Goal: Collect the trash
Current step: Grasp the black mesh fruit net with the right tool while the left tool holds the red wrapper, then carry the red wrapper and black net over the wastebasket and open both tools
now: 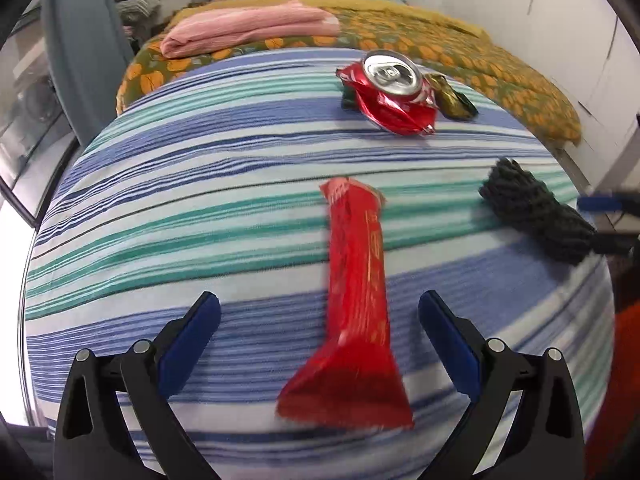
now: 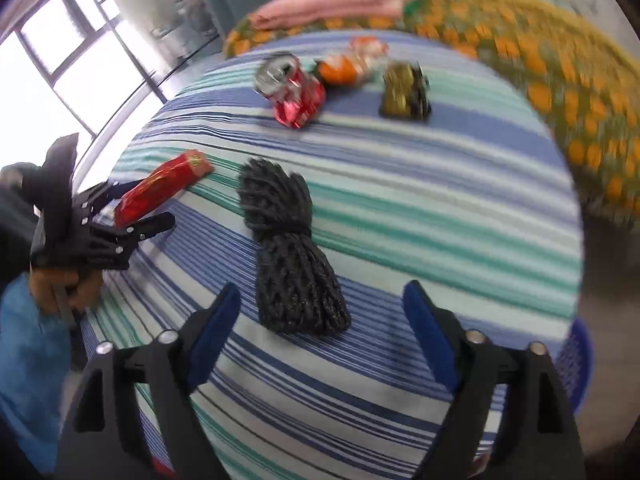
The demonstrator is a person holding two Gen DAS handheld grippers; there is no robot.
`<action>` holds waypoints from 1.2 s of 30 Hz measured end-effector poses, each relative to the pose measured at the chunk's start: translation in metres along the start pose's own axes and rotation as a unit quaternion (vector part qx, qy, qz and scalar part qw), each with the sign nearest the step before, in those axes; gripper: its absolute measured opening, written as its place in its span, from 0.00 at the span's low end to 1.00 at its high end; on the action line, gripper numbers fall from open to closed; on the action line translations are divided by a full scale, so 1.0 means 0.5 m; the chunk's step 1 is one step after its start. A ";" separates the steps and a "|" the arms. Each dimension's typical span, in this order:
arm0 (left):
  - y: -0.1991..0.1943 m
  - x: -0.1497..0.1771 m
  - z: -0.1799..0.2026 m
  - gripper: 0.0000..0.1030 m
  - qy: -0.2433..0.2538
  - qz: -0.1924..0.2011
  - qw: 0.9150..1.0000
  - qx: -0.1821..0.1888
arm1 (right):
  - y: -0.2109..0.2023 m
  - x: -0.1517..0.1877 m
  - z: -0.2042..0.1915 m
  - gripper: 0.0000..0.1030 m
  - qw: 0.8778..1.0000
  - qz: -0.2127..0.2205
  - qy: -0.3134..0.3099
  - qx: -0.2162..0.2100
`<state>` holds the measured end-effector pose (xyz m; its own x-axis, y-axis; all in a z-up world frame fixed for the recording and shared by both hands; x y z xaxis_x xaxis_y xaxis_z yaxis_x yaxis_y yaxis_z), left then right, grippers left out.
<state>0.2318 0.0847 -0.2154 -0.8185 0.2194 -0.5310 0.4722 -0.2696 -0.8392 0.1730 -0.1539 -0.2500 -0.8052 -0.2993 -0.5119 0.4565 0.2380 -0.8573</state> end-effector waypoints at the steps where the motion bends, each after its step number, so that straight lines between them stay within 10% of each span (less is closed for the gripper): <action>1: -0.010 -0.002 -0.002 0.96 -0.001 0.003 1.000 0.007 | -0.011 -0.005 -0.005 0.84 1.000 0.003 -0.019 0.006; 9: -0.026 -0.051 0.017 0.91 0.005 0.000 1.000 0.013 | 0.052 -0.076 -0.066 0.78 0.990 -0.066 -0.119 0.033; 13: -0.001 -0.064 0.034 0.71 0.019 -0.029 0.999 -0.006 | 0.095 -0.090 -0.080 0.59 0.983 -0.093 -0.141 0.078; 15: 0.007 -0.068 0.044 0.55 0.024 -0.034 0.999 -0.016 | 0.102 -0.087 -0.073 0.34 0.984 -0.095 -0.131 0.072; 17: 0.011 -0.069 0.050 0.15 0.023 -0.039 0.999 -0.018 | 0.084 -0.082 -0.065 0.33 0.988 -0.075 -0.118 0.071; 27: -0.102 -0.043 0.147 0.08 -0.004 0.028 0.999 0.035 | -0.104 0.011 0.068 0.33 0.999 0.051 0.021 -0.003; 36: -0.148 -0.008 0.474 0.07 0.057 0.035 0.985 0.157 | -0.241 0.229 0.365 0.33 0.976 0.081 0.164 0.117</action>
<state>0.1224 -0.1185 -0.1235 -0.7377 0.2887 -0.6103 0.3869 -0.5600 -0.7326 0.0949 -0.3855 -0.2155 -0.7758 0.0455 -0.6293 0.6307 0.0280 -0.7755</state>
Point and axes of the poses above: each gripper's, at about its wrist camera, not at the fingertips, and y roughly the way its jaws point, z to its right, x to its underside, the point moved 3 cm from there along y, roughly the way its jaws point, and after that the axes turned 7 degrees about -y, right-handed, at the moved point
